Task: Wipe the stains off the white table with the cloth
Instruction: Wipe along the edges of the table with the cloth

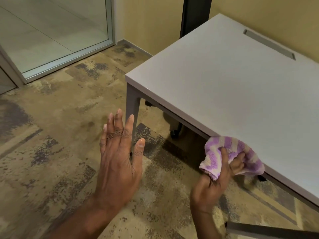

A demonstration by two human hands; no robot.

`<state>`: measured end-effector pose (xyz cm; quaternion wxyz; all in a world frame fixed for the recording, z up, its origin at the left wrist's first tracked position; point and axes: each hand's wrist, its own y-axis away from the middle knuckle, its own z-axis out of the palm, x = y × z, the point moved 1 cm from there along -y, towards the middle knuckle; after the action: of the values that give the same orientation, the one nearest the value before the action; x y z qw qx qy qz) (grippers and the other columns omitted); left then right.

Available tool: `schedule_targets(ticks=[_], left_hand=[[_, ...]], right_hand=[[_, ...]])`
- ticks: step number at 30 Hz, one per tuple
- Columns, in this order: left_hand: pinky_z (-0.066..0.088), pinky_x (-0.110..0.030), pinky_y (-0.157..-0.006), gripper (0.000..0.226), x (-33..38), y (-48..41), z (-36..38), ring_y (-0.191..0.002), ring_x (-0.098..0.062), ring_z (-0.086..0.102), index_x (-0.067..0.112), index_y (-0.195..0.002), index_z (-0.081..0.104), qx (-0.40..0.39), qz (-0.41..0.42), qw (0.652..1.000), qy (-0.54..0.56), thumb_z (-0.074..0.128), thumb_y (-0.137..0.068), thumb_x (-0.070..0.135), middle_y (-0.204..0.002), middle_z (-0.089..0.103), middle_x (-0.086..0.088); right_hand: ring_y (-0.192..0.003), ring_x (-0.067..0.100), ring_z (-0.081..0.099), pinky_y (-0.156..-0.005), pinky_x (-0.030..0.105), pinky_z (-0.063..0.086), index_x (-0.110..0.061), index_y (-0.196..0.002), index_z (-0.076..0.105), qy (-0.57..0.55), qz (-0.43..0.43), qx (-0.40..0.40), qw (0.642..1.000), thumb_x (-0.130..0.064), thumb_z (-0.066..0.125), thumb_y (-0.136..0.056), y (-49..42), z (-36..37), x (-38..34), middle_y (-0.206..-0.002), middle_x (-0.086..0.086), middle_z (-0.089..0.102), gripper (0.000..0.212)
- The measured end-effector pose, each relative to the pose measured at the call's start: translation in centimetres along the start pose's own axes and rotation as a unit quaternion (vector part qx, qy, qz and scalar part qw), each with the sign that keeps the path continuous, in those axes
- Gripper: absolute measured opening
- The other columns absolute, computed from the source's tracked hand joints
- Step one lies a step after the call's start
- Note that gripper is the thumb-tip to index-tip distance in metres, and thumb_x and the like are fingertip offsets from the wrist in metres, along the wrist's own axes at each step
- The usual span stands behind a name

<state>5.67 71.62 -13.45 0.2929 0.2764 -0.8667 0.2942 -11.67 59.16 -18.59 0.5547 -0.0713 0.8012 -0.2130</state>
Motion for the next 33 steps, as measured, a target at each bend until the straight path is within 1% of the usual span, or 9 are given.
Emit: schedule_targets(ticks=[4, 8, 13, 17, 20, 22, 26, 30, 33], left_hand=[[-0.005, -0.038, -0.129, 0.062, -1.5, -0.7, -2.0, -0.159, -0.016, -0.008, 0.021, -0.162, 0.013, -0.008, -0.005, 1.000, 0.007, 0.028, -0.106, 0.042, -0.173, -0.002, 0.001], [-0.005, -0.036, -0.129, 0.060, -3.5, -1.7, -3.9, -0.159, -0.014, -0.007, 0.021, -0.162, 0.017, -0.008, -0.005, 1.000, 0.015, 0.030, -0.106, 0.040, -0.173, 0.002, 0.001], [-0.002, -0.037, -0.129, 0.060, -6.2, -3.0, -6.0, -0.159, -0.013, -0.005, 0.020, -0.162, 0.020, -0.012, -0.010, 1.000, 0.019, 0.030, -0.106, 0.040, -0.172, 0.005, 0.001], [-0.002, -0.037, -0.128, 0.060, -8.0, -3.9, -7.6, -0.159, -0.013, -0.004, 0.020, -0.162, 0.021, -0.017, -0.007, 0.999, 0.030, 0.030, -0.106, 0.040, -0.173, 0.006, 0.002], [0.000, -0.038, -0.128, 0.060, -9.1, -4.7, -9.1, -0.159, -0.012, -0.003, 0.022, -0.161, 0.022, -0.022, -0.004, 0.999, 0.043, 0.032, -0.106, 0.040, -0.173, 0.006, 0.003], [0.002, -0.039, -0.127, 0.059, -9.6, -5.4, -10.2, -0.159, -0.013, -0.002, 0.021, -0.161, 0.023, -0.023, -0.003, 0.999, 0.045, 0.033, -0.106, 0.040, -0.172, 0.007, 0.003], [0.004, -0.042, -0.128, 0.058, -10.4, -7.0, -12.0, -0.159, -0.014, -0.002, 0.020, -0.161, 0.023, -0.034, -0.001, 0.998, 0.052, 0.034, -0.106, 0.038, -0.172, 0.007, 0.003], [0.002, -0.041, -0.128, 0.059, -10.9, -8.8, -12.8, -0.159, -0.013, -0.004, 0.023, -0.162, 0.020, -0.048, -0.003, 0.997, 0.058, 0.036, -0.106, 0.036, -0.172, 0.004, 0.006], [-0.001, -0.037, -0.128, 0.059, -11.3, -10.1, -12.4, -0.159, -0.012, -0.004, 0.023, -0.162, 0.020, -0.064, 0.004, 0.996, 0.067, 0.037, -0.106, 0.035, -0.172, 0.005, 0.006]], right_hand=[[-0.160, 0.024, 0.004, -0.122, 0.027, 0.034, -0.023, -0.147, 0.047, -0.122, 0.059, 0.024, 0.991, 0.024, 0.040, -0.082, 1.5, 4.2, -3.4, -0.173, 0.004, 0.006, 0.081], [-0.146, 0.062, 0.018, -0.094, 0.077, 0.046, -0.048, -0.143, 0.048, -0.167, 0.121, -0.034, 0.978, 0.027, 0.041, -0.084, 2.7, 9.1, -7.0, -0.170, -0.023, 0.005, 0.095], [-0.149, 0.053, 0.026, -0.089, 0.079, 0.047, -0.057, -0.136, 0.046, -0.187, 0.131, -0.043, 0.973, 0.025, 0.041, -0.084, 3.4, 14.8, -12.3, -0.171, -0.018, 0.002, 0.097], [-0.151, 0.035, 0.033, -0.095, 0.063, 0.055, -0.062, -0.129, 0.036, -0.166, 0.164, -0.051, 0.971, 0.021, 0.043, -0.089, 3.8, 18.5, -15.8, -0.172, -0.013, 0.005, 0.093], [-0.098, 0.015, 0.071, -0.066, 0.036, 0.060, -0.056, -0.150, 0.025, -0.188, 0.224, -0.108, 0.950, 0.012, 0.044, -0.095, 4.3, 20.9, -18.0, -0.165, -0.008, 0.031, 0.089], [-0.069, -0.008, 0.067, -0.053, 0.018, 0.053, -0.039, -0.157, 0.032, -0.226, 0.257, -0.134, 0.930, 0.004, 0.047, -0.100, 4.3, 22.2, -19.5, -0.135, -0.016, 0.059, 0.072], [-0.076, -0.003, 0.070, -0.066, 0.019, 0.056, -0.029, -0.117, 0.067, -0.300, 0.332, -0.171, 0.878, -0.009, 0.057, -0.102, 2.9, 22.5, -21.4, -0.089, -0.017, 0.075, 0.027], [-0.100, 0.022, 0.070, -0.092, 0.042, 0.058, -0.009, -0.131, 0.061, -0.421, 0.384, -0.113, 0.814, -0.011, 0.065, -0.092, 1.1, 19.4, -22.2, -0.115, 0.009, 0.074, 0.039], [-0.112, 0.027, 0.070, -0.101, 0.049, 0.055, -0.009, -0.133, 0.060, -0.453, 0.360, -0.050, 0.814, -0.016, 0.068, -0.084, -0.2, 17.8, -22.5, -0.129, 0.012, 0.071, 0.050]])
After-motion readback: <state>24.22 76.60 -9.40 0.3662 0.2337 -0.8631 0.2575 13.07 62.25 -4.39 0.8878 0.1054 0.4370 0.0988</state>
